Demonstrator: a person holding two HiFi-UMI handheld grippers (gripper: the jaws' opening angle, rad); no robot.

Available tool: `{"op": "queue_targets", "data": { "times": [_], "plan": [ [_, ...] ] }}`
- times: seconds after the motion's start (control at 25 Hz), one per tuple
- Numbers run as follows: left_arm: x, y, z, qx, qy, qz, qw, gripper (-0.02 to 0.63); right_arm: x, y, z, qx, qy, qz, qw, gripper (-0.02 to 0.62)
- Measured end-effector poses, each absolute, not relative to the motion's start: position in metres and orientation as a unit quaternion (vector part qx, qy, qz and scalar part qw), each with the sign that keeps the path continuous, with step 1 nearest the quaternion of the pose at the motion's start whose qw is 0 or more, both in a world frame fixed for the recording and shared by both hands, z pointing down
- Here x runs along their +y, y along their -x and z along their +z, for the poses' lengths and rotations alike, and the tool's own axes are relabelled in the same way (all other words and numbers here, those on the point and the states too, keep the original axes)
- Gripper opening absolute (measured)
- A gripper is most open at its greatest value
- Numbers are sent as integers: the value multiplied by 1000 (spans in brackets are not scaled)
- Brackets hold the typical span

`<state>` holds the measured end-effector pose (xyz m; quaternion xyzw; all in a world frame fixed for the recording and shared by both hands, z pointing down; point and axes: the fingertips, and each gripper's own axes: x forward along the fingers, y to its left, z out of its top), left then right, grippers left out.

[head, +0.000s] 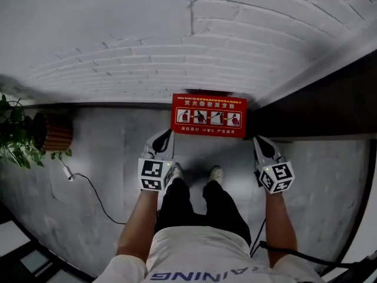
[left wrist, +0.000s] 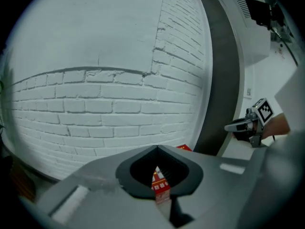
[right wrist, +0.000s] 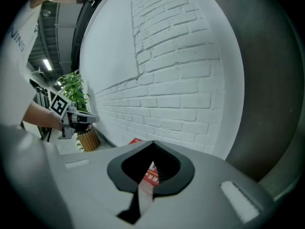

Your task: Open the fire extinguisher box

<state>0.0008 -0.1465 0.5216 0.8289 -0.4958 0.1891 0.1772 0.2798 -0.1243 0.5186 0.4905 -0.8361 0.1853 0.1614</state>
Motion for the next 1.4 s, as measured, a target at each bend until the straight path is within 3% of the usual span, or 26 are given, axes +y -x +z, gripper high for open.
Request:
{"op": "queue_targets", "data": {
  "times": [0.48,1.0,1.04,1.12,1.16,1.4],
  "plan": [
    [-128,-14,657,-484,-830,205,188,6,-111,-302,663,-822,-501,205,177,3],
    [-114,-41,732,-466,-841,199,191,6,-106,-306,740,-823,-506,186,176,5],
    [-113,-41,731,-466,-841,198,193,6,-107,-307,742,-821,-509,188,176,21],
    [-112,-43,728,-464,-842,196,195,6,-111,-312,742,-818,-513,192,175,142],
    [-111,-43,726,-463,-842,195,196,6,-113,-314,741,-817,-515,192,175,169],
    [-111,-43,721,-460,-843,196,199,6,-125,-307,747,-835,-482,180,196,206]
  ]
}}
